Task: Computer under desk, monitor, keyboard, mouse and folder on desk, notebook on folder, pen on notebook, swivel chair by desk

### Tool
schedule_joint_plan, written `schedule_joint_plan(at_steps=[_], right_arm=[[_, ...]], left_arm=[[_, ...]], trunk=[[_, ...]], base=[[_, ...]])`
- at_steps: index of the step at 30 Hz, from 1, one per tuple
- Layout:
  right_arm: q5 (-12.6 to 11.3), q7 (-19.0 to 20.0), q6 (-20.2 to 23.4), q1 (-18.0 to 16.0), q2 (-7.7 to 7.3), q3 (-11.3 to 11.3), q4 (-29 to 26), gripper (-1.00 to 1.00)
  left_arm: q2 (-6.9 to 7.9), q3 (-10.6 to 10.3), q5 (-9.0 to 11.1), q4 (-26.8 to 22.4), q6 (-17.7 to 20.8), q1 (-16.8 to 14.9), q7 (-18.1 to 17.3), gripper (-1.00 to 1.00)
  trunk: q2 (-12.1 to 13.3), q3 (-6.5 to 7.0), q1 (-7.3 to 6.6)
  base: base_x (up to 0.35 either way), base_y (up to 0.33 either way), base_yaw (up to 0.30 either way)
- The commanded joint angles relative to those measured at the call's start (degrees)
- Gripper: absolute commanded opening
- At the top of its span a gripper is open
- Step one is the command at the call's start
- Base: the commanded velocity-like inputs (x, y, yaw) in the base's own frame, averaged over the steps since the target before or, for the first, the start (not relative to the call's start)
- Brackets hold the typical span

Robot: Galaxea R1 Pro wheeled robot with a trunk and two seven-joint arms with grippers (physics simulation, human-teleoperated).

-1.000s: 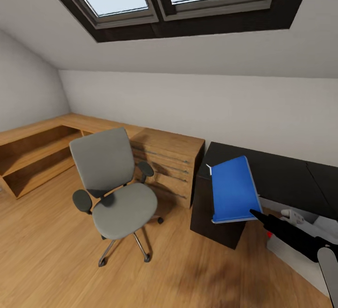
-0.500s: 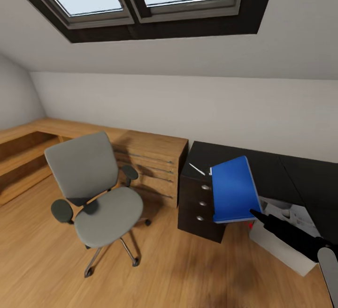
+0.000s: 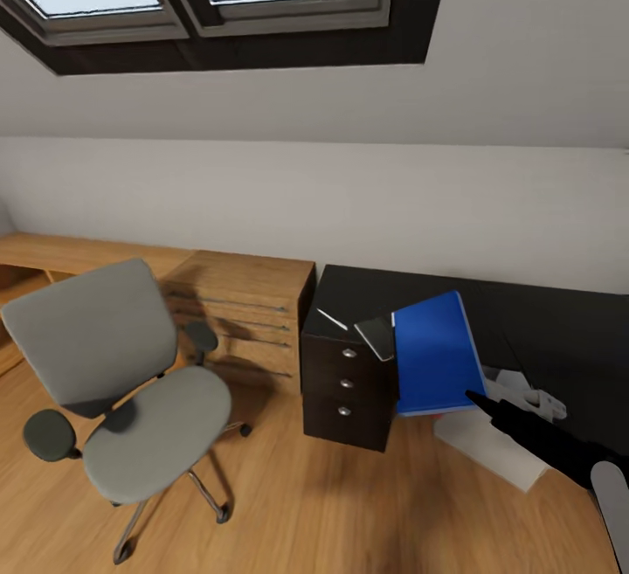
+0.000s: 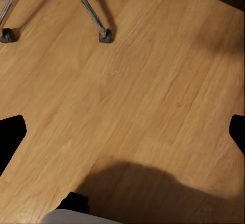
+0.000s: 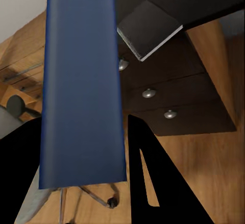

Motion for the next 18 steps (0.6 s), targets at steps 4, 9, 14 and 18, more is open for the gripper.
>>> schedule_joint_plan(at_steps=[4, 9, 14, 18], right_arm=[[0.0, 0.4, -0.4, -0.1, 0.01, -0.1, 0.2, -1.00], [0.0, 0.5, -0.7, -0.1, 0.01, -0.1, 0.5, -1.00], [0.0, 0.6, -0.7, -0.1, 0.02, -0.1, 0.5, -1.00], [0.0, 0.6, -0.7, -0.1, 0.01, -0.1, 0.5, -1.00]], left_arm=[[-0.01, -0.5, 0.5, 0.0, -0.3, -0.1, 0.4, 1.00], [-0.03, -0.5, 0.5, 0.0, -0.3, -0.1, 0.4, 1.00], [-0.04, -0.5, 0.5, 0.0, -0.3, -0.1, 0.4, 1.00], [-0.04, -0.6, 0.4, 0.0, -0.3, -0.1, 0.4, 1.00]], trunk=[[0.0, -0.07, 0.04], [0.0, -0.04, 0.04], [0.0, 0.05, 0.04], [0.0, 0.14, 0.04]], base=[[0.278, 0.000, -0.283], [0.081, 0.000, -0.295], [0.012, 0.000, -0.297], [0.002, 0.000, -0.297]])
